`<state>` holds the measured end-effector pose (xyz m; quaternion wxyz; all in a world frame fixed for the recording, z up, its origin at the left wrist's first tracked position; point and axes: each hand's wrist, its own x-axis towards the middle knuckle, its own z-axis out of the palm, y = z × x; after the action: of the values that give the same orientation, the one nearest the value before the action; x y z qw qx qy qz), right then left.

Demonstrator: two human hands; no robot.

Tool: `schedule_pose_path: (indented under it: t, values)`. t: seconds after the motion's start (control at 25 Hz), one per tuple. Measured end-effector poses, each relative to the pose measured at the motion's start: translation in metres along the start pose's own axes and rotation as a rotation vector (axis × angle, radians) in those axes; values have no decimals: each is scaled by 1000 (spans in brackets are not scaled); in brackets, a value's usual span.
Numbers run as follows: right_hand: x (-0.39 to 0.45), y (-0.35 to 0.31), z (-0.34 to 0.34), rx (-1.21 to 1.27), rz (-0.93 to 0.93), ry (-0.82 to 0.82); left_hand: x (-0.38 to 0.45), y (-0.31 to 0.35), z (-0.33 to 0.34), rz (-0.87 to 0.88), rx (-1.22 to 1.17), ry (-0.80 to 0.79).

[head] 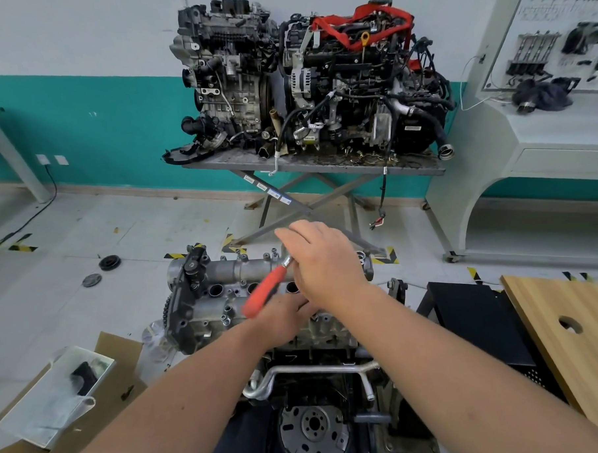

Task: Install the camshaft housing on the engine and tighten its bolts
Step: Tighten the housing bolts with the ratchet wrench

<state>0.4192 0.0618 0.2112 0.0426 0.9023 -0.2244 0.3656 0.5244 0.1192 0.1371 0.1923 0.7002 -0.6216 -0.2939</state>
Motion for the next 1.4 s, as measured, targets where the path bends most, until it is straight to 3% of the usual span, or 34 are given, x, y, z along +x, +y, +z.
schedule_pose_path:
  t: [0.12,0.32,0.44,0.48,0.52,0.6,0.68,0.76,0.84,0.92,1.08,1.16,1.28,1.4]
  values:
    - [5,0,-10,-105,3,-251,3,-2,3,-42,70,-56]
    - [17,10,-30,-173,-97,-480,5,-8,4,-83,-4,-37]
    - [36,6,-30,-221,70,-545,5,-12,6,-78,7,-36]
    - [40,6,-28,-90,241,-584,5,-13,7,-70,3,-34]
    - [44,7,-27,197,492,-609,4,-13,6,-64,0,-36]
    - [40,6,-28,1002,992,-549,3,-12,5,-45,23,-43]
    - [24,6,-27,1616,1205,-272,4,-13,5,-33,36,-46]
    - [6,5,-17,1880,1260,60,4,-12,5,-34,36,-44]
    - [-8,0,-5,1733,1189,168,5,-12,5,-46,33,-47]
    - [-18,-5,5,1287,1000,92,5,-12,6,-51,26,-47]
    - [-25,-6,11,672,383,286,4,-12,6,-61,43,-54]
    - [-22,3,10,323,145,292,4,-13,7,-49,53,-31]
    - [-13,7,1,-32,-11,53,5,-13,8,-15,-8,42]
    - [-2,1,-14,-160,-19,-240,7,-9,7,-92,28,-14]
